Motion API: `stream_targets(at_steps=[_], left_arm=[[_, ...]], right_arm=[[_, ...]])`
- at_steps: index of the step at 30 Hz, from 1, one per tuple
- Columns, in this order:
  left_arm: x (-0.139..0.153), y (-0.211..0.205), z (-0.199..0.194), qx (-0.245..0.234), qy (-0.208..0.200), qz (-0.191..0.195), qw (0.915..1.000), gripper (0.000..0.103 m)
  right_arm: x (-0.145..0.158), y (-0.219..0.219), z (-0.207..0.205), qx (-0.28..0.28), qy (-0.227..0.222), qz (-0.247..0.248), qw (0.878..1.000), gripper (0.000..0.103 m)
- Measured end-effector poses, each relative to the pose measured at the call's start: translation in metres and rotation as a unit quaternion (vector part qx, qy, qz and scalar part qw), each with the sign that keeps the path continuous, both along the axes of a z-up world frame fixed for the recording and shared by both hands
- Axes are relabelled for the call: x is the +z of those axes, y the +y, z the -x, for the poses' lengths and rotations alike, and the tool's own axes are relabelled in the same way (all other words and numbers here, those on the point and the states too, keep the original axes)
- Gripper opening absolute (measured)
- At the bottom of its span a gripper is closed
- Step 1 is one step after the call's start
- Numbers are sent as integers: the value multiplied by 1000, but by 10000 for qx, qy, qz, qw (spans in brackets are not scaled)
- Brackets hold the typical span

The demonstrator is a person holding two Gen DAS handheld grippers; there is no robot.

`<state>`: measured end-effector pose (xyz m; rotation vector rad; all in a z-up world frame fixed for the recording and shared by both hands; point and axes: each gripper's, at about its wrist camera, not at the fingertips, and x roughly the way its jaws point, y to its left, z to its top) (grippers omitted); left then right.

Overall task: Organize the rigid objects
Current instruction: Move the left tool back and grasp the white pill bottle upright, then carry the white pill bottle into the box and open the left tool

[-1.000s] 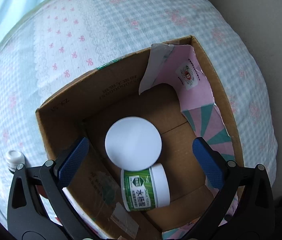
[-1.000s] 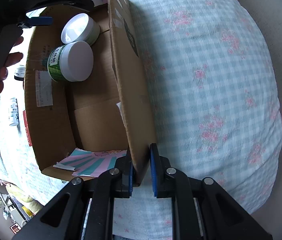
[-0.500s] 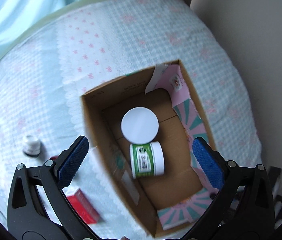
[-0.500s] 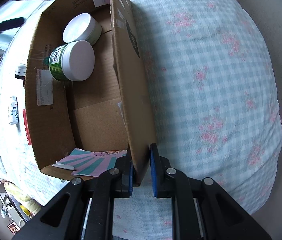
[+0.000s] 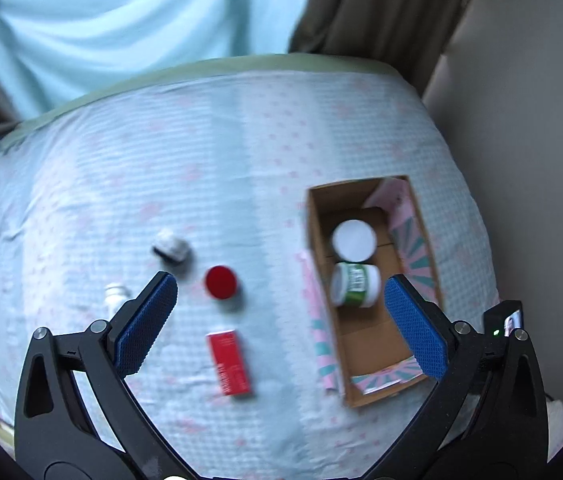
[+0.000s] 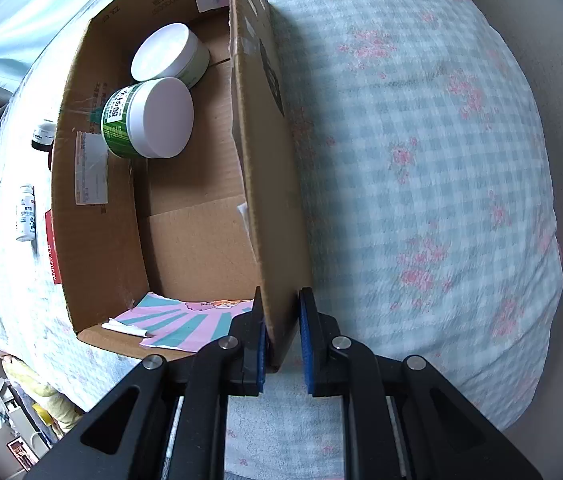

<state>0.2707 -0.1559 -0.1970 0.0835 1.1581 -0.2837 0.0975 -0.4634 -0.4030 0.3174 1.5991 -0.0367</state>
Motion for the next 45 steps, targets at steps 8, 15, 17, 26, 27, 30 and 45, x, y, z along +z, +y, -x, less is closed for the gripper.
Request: stream_targets(at_steps=[8, 15, 17, 26, 27, 30, 45], left_arm=[[-51, 129, -1, 751, 233, -371, 9962, 103], [-132, 210, -19, 948, 587, -593, 9920, 103], [-157, 225, -27, 1022, 744, -568, 9903, 103], [-245, 243, -53, 1136, 1408, -336, 9829, 98], [-254, 242, -55, 1134, 1478, -341, 9819, 96], [-274, 242, -61, 1122, 1643, -410, 9791, 84], [-299, 232, -60, 1060, 1828, -578, 9757, 47]], right_arm=[[1, 9, 2, 20, -59, 124, 9999, 13], [-1, 17, 2, 49, -55, 311, 9995, 13], [-1, 17, 3, 63, -68, 330, 9994, 13], [-3, 22, 3, 26, -11, 414, 9991, 13], [-3, 23, 2, 17, 8, 431, 9991, 13], [-5, 24, 0, -11, 53, 454, 9990, 13], [-9, 20, -3, -91, 117, 422, 9990, 13]])
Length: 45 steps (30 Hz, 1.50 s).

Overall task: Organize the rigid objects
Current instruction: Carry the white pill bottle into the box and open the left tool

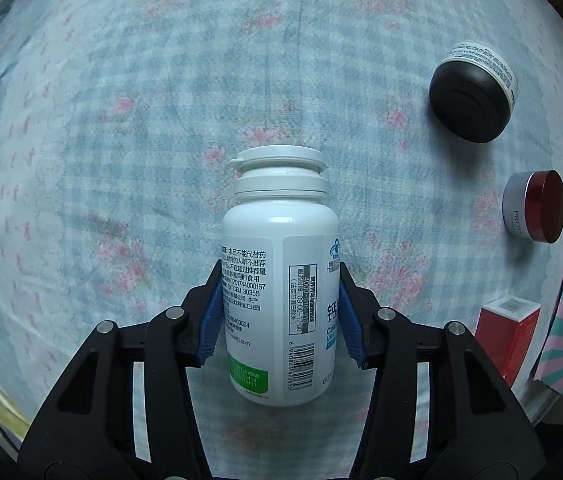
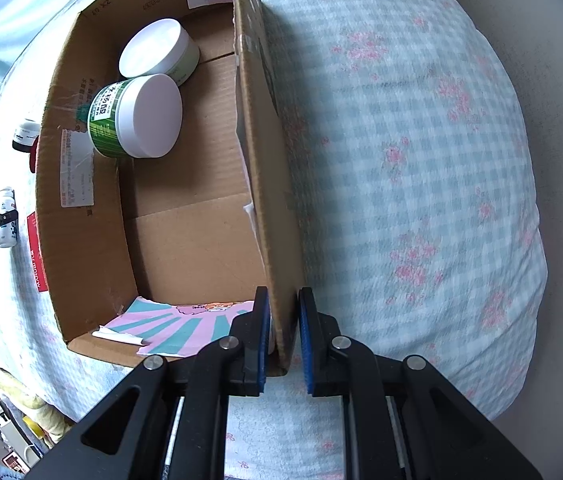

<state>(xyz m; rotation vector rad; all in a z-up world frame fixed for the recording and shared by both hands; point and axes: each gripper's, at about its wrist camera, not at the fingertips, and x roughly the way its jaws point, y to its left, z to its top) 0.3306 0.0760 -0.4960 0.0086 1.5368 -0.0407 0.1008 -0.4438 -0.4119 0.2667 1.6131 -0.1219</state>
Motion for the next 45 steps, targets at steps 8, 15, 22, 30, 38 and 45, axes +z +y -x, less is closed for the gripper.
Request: stream_targets(at_steps=[8, 15, 22, 30, 38, 45], left_arm=[[35, 2, 10, 112, -314, 74, 9994, 47], [121, -21, 17, 79, -871, 237, 9959, 47], [217, -81, 9, -396, -1438, 572, 9872, 47], [252, -207, -1, -1130, -1635, 1037, 9746, 47], [214, -327, -6, -1780, -1248, 1314, 9672, 47], [165, -396, -12, -2203, -881, 1287, 9629, 47]], right_arm=[[-1, 1, 2, 4, -15, 9, 10000, 13], [1, 0, 5, 11, -42, -20, 10000, 13], [2, -2, 6, -13, -40, -53, 10000, 13], [5, -14, 12, -56, -167, -252, 9995, 13], [4, -30, 15, -223, -234, -508, 9982, 13], [3, -40, 16, -251, -204, -623, 9975, 13]])
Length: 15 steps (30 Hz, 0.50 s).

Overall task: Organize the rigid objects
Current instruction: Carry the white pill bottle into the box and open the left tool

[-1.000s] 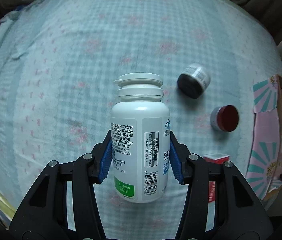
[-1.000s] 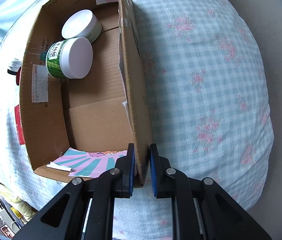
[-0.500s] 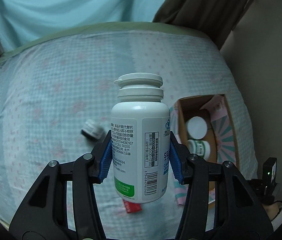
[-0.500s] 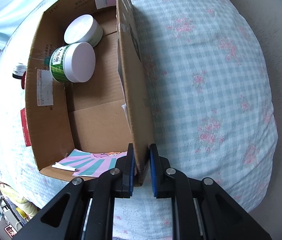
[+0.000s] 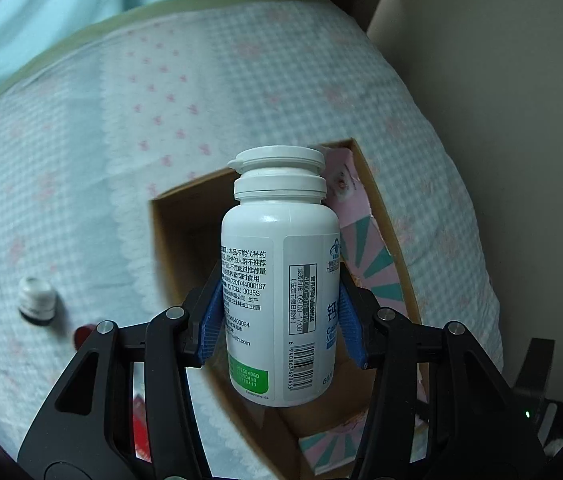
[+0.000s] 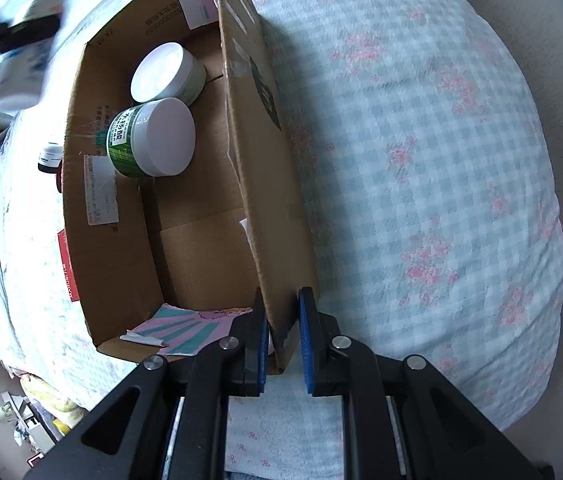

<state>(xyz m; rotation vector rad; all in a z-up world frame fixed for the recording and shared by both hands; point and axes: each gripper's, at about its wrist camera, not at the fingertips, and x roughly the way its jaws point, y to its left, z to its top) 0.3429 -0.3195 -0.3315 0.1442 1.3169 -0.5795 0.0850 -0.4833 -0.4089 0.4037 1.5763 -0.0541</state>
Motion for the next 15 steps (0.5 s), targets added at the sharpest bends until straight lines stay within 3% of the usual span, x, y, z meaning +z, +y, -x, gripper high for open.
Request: stream_targets(at_steps=[9, 15], left_arm=[[-54, -46, 4, -402, 349, -321, 9981, 47], [-65, -58, 6, -496, 428, -499, 9966, 49]], right_arm=[[1, -8, -4, -30, 36, -111, 9999, 13], [4, -11, -6, -44, -35, -186, 9998, 13]])
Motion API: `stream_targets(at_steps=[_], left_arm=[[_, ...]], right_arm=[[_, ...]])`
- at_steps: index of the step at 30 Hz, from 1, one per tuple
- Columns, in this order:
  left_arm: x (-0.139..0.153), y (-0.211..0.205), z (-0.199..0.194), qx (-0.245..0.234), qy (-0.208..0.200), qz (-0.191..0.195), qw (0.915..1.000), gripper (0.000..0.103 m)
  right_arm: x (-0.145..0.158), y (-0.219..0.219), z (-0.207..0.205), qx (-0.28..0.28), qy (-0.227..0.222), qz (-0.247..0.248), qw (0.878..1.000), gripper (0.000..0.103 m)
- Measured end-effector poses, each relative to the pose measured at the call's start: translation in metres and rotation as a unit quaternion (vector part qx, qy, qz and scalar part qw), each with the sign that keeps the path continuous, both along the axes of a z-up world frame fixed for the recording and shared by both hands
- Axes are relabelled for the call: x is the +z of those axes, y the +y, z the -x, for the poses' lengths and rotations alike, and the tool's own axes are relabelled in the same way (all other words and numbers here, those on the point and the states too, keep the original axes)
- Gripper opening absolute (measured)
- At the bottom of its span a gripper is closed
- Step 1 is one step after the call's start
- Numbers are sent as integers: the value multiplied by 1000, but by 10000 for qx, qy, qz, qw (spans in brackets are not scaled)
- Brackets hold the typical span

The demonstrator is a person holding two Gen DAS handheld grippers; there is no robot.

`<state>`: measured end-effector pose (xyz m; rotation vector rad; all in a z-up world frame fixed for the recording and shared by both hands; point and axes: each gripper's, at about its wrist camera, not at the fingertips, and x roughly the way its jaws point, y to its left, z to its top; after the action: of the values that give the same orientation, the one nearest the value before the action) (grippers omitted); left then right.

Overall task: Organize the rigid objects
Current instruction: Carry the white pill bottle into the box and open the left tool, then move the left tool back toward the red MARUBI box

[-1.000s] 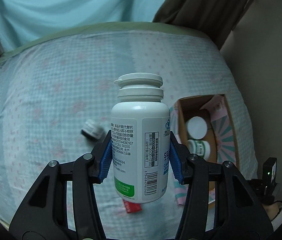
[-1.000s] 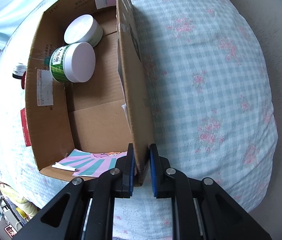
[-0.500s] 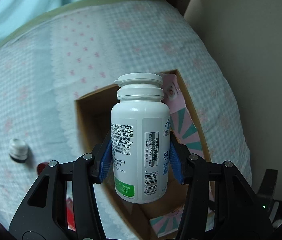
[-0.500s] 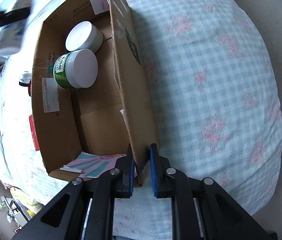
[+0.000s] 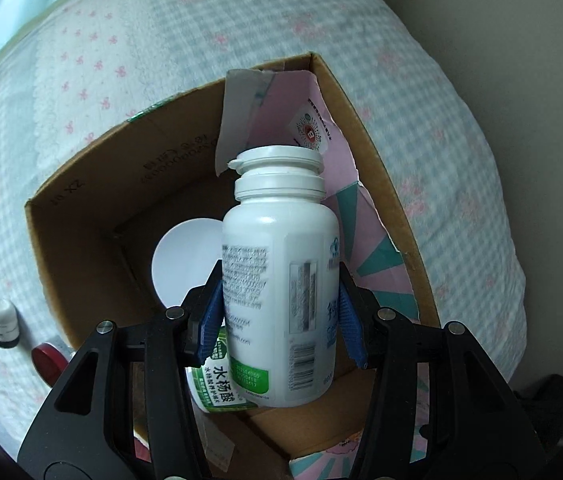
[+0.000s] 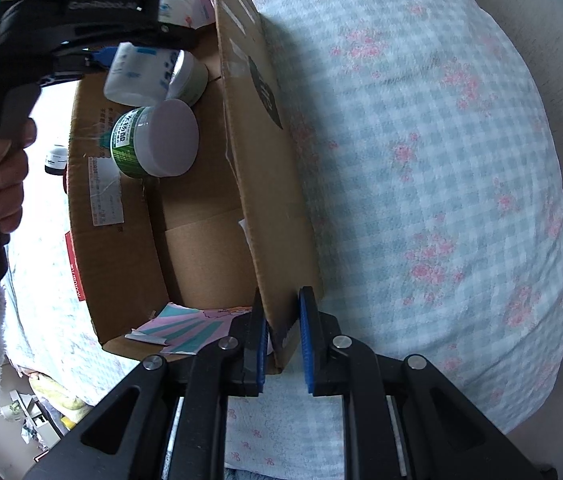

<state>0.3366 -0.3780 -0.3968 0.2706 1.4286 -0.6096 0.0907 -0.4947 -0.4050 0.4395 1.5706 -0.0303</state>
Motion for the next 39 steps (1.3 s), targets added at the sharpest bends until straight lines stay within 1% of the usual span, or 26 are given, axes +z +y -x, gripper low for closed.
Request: stream_targets(at_steps=[1, 2, 3, 4, 9, 15, 18, 21, 25, 28, 31, 34, 36, 37, 39], left_arm=[[1, 0, 0, 25, 0, 15, 10000, 56], [3, 1, -1, 52, -23, 33, 10000, 85], [5, 2, -1, 68, -61, 38, 10000, 102], [8, 3, -1, 93, -124, 82, 9998, 103], [15, 16, -1, 146, -207, 51, 9997, 103], [40, 50, 2, 411, -335, 170, 9984, 103], [53, 72, 5, 608, -446, 221, 9969, 103], [68, 104, 12, 895, -570, 267, 9940, 103], [85, 157, 20, 1414, -700, 308, 9870, 103], [96, 210, 34, 1945, -749, 329, 9775, 103], [100, 260, 50, 2414, -787, 248, 9669, 103], [95, 316, 71, 2976, -792, 92, 9513, 103], [87, 352, 86, 3329, -762, -2, 9399, 103], [81, 373, 95, 3533, -707, -51, 9328, 103], [67, 406, 111, 3839, -587, -151, 9214, 103]], right_arm=[[3, 4, 1, -3, -21, -4, 10000, 14], [4, 4, 2, -5, -48, -10, 10000, 14], [5, 3, 4, -8, -86, -19, 10000, 14], [5, 3, 6, -14, -116, -31, 9999, 14], [6, 6, 7, -48, -152, -34, 9999, 14], [8, 9, 10, -59, -331, 25, 9994, 14], [10, 13, 13, -21, -529, 93, 9986, 13], [12, 13, 19, -30, -769, 126, 9970, 13], [16, 15, 25, 20, -1027, 244, 9944, 12], [19, 15, 29, 68, -1156, 370, 9926, 11], [20, 19, 31, 113, -1241, 489, 9910, 11], [22, 20, 32, 175, -1317, 615, 9892, 11], [24, 22, 34, 234, -1350, 710, 9880, 11], [24, 23, 34, 243, -1358, 738, 9877, 11], [25, 24, 34, 259, -1361, 781, 9873, 11]])
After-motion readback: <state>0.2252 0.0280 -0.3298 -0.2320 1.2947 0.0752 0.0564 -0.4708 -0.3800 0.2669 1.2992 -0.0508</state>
